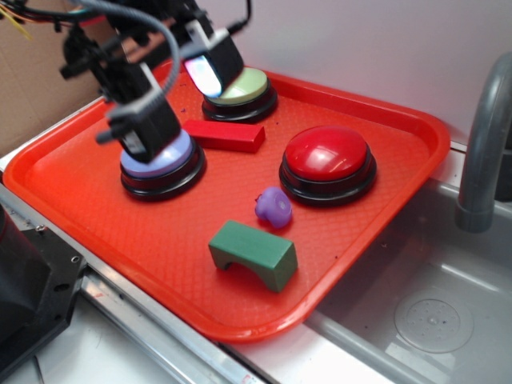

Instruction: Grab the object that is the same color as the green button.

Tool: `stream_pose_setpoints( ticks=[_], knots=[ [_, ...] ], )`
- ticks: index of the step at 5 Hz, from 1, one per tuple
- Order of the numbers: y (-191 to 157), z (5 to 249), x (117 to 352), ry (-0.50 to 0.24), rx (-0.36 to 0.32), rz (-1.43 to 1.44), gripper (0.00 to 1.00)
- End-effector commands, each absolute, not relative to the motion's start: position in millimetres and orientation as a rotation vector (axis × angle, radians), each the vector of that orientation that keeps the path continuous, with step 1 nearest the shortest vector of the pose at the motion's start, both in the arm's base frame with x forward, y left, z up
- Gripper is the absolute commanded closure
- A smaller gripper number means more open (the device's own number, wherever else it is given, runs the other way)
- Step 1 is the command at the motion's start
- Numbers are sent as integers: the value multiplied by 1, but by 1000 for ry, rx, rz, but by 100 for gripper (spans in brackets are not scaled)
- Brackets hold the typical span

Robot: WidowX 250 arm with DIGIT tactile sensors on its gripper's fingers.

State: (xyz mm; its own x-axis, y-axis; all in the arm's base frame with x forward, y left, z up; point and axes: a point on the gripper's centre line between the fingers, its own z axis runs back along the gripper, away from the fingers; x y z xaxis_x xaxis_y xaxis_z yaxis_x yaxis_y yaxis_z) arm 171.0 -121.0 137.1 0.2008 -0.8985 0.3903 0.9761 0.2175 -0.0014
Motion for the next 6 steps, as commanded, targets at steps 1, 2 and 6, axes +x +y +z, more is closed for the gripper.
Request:
stream_pose_setpoints(
  ticks=[1,2,6],
  knots=[
    [-145,105,162,-243,-236,-1400,0],
    [-148,83,164,-200,-210,-1421,0],
    [-149,25,167,-208,-183,-1506,0]
  ],
)
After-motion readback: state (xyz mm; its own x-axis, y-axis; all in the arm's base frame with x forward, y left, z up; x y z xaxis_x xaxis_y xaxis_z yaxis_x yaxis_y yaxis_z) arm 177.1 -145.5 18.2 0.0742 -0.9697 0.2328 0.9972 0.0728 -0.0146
